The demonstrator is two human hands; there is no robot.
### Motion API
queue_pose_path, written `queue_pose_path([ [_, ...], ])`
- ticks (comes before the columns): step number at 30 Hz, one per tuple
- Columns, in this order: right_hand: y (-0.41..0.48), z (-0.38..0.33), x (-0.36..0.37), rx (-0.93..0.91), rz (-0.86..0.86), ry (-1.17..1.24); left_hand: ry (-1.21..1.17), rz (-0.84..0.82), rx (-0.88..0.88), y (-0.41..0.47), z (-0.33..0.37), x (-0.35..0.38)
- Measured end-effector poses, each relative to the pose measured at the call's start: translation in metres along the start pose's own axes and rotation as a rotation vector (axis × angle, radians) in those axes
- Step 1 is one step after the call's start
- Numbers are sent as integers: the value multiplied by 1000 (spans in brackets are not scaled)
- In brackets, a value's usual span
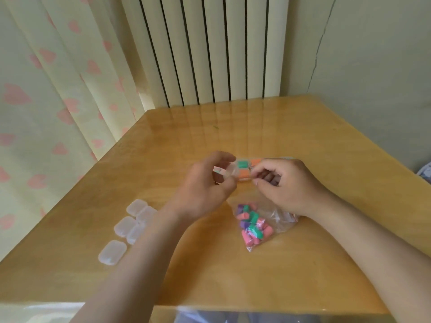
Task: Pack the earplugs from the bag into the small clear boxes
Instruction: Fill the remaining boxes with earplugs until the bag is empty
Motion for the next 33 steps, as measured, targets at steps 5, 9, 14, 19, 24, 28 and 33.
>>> queue_pose_path([
  [5,5,5,-10,87,80,217,-99,64,162,26,4,31],
  [9,8,6,-11,142,105,336,-180,81,224,27,-10,41],
  [14,11,7,-8,178,109,357,-201,132,212,25,-20,41],
  [19,10,4,-10,165,42,466,-49,171,218,20,-19,40],
  [24,9,5,-9,172,0,515,2,165,258,18,-17,39],
  [28,9,6,-8,183,-48,539,3,166,275,16,-15,40],
  [33,9,6,-7,194,-78,526,21,172,273,17,-16,41],
])
Point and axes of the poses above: each hand's wrist, its own y-axis towards the middle knuckle, its own x-axis out of the palm, z = x × y, the point moved 1 cm from there along y, towards the middle knuckle, and after that the axes turned 8 degrees about -z, right-handed, at the moved point
